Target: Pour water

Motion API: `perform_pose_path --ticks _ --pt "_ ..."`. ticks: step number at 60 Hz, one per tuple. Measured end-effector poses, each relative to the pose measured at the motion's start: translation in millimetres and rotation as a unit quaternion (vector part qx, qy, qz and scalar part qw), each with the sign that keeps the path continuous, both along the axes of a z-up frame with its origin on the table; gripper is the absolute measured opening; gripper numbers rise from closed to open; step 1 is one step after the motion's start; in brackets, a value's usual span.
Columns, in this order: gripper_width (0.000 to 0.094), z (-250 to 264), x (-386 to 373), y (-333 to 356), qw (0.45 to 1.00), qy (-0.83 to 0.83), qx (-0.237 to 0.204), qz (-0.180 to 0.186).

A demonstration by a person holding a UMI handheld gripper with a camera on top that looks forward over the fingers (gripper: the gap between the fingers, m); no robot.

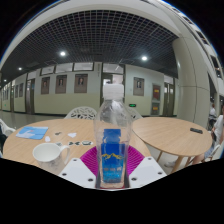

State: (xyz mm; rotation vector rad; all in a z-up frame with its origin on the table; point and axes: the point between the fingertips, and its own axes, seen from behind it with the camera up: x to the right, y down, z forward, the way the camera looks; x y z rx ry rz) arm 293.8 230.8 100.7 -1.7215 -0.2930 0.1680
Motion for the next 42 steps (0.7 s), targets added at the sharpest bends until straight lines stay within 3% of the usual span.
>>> perform_pose_path --ticks 10,18,25,30,42 --pt "0.0337 -35 10 21 0.999 -0.014 -0.034 0.010" --pt "0.0322 -37 -9 -4 1.000 -0.008 -0.028 0.002" --pt "0.0508 -37 -9 -5 0.999 -0.010 -0.042 -0.003" --pt "0.0860 -44 -7 -18 0.997 -0.029 -0.074 0.000" --pt "0.0853 -34 6 -70 0.995 -0.052 -0.086 -0.028"
